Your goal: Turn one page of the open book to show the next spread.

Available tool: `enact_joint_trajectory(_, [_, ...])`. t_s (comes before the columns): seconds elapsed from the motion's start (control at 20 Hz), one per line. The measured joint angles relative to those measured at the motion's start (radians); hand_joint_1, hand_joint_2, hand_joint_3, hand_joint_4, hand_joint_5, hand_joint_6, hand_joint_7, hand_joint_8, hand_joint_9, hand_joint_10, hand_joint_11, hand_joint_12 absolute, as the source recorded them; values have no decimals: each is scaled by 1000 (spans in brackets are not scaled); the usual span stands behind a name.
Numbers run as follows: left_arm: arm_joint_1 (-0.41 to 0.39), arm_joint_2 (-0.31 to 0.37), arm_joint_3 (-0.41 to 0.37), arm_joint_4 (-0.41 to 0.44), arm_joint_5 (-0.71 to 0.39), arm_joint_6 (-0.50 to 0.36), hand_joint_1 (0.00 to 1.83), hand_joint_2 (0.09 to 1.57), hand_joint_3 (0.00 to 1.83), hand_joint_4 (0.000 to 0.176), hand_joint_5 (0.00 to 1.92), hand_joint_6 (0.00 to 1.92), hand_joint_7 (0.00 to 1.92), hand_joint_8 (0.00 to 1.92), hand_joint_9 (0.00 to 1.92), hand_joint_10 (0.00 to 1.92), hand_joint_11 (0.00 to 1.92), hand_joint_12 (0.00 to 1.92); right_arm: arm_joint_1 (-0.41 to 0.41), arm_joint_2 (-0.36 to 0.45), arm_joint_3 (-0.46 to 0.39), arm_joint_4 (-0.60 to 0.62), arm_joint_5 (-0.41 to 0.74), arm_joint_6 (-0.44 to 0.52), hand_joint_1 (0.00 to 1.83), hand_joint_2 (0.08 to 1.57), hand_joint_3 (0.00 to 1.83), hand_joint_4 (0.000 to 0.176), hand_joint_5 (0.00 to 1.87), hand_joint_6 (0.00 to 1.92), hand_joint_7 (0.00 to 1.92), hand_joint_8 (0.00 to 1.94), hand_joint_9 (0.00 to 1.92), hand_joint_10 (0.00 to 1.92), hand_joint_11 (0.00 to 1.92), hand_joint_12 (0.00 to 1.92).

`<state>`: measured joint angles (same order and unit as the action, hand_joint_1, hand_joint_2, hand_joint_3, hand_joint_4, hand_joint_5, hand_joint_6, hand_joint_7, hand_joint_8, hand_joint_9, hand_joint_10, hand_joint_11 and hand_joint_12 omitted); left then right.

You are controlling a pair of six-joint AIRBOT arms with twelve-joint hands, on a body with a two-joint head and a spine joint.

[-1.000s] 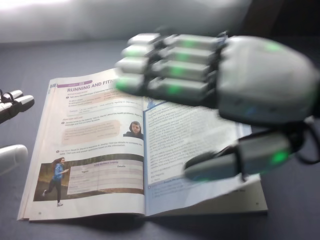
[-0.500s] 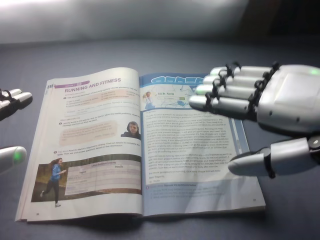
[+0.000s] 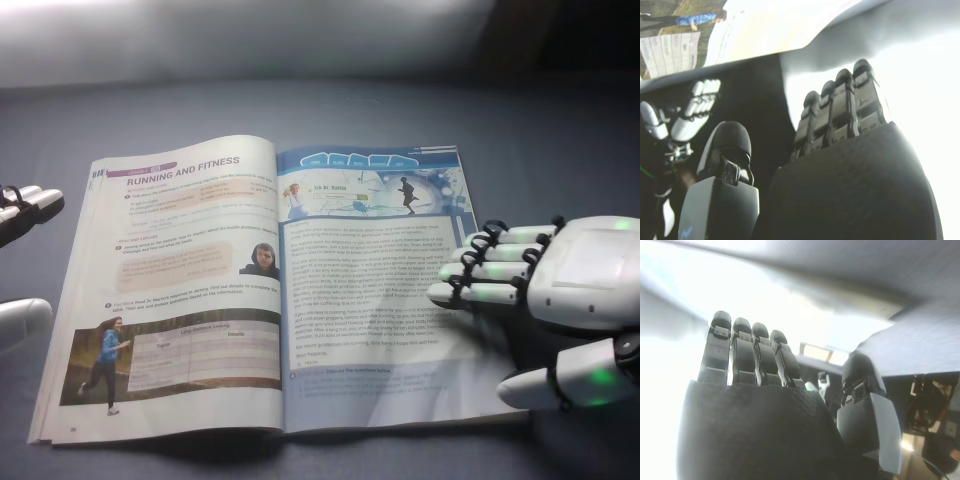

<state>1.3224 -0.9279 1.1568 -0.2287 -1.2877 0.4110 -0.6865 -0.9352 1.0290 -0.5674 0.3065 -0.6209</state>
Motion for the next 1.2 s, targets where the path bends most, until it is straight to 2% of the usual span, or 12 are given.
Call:
enact_joint_trajectory(0.1, [1,0,0,1,0,0,260,1353,0,18,40,6,0,0,0,0,0,0,-4,13,0,4,-5,3,0,1229,18,0,0,0,0,0,0,0,0,0])
enact_joint_trajectory(0.3, [1,0,5,0,6,0,272,1353,0,21,53,8,0,0,0,0,0,0,-5,-14,8,-24,-23,10,0,1246,22,0,20,8,0,0,0,0,0,0])
enact_joint_trajectory(0.35, [1,0,11,0,10,0,250,1357,1,33,43,3,0,0,0,0,0,0,-5,-31,19,-58,-25,45,0,1244,20,0,4,1,0,0,0,0,0,0])
enact_joint_trajectory(0.45, [1,-1,22,-9,23,0,255,1360,2,28,42,2,0,0,0,0,0,0,-4,-53,41,-117,-10,114,0,1242,17,0,0,0,0,0,0,0,0,0])
enact_joint_trajectory(0.5, [0,-1,29,-7,27,0,248,1362,2,39,24,0,0,0,0,0,0,0,-4,-58,44,-129,-6,126,0,1219,6,0,0,0,0,0,0,0,0,0])
enact_joint_trajectory(0.65, [-11,-2,39,-10,38,0,236,1360,1,41,25,2,0,0,0,0,0,0,-3,-78,56,-144,4,128,0,1213,2,0,0,0,0,0,0,0,0,0])
enact_joint_trajectory(0.7, [-11,-2,39,-12,38,0,222,1360,1,48,23,1,0,0,0,0,0,0,-3,-86,60,-144,11,128,0,1213,2,0,8,3,0,0,0,0,0,0])
enact_joint_trajectory(0.75, [-11,-2,40,-14,39,0,216,1359,0,46,21,0,0,0,0,0,0,0,-2,-98,68,-144,22,128,0,1204,0,0,7,3,0,0,0,0,0,0])
enact_joint_trajectory(0.95, [-11,-11,41,-21,40,0,168,1363,2,3,33,5,0,0,0,0,0,0,40,-183,111,-153,48,128,0,1197,0,0,0,0,0,0,0,0,0,0])
enact_joint_trajectory(1.1, [-11,-28,42,-19,49,0,169,1357,0,6,30,3,0,0,0,0,0,0,70,-261,155,-148,95,128,0,1190,0,0,0,0,0,0,0,0,0,0])
enact_joint_trajectory(1.2, [-10,-32,43,-17,53,0,174,1358,0,0,39,6,0,0,0,0,0,0,98,-296,178,-140,119,127,0,1199,0,0,0,0,0,0,0,0,0,0])
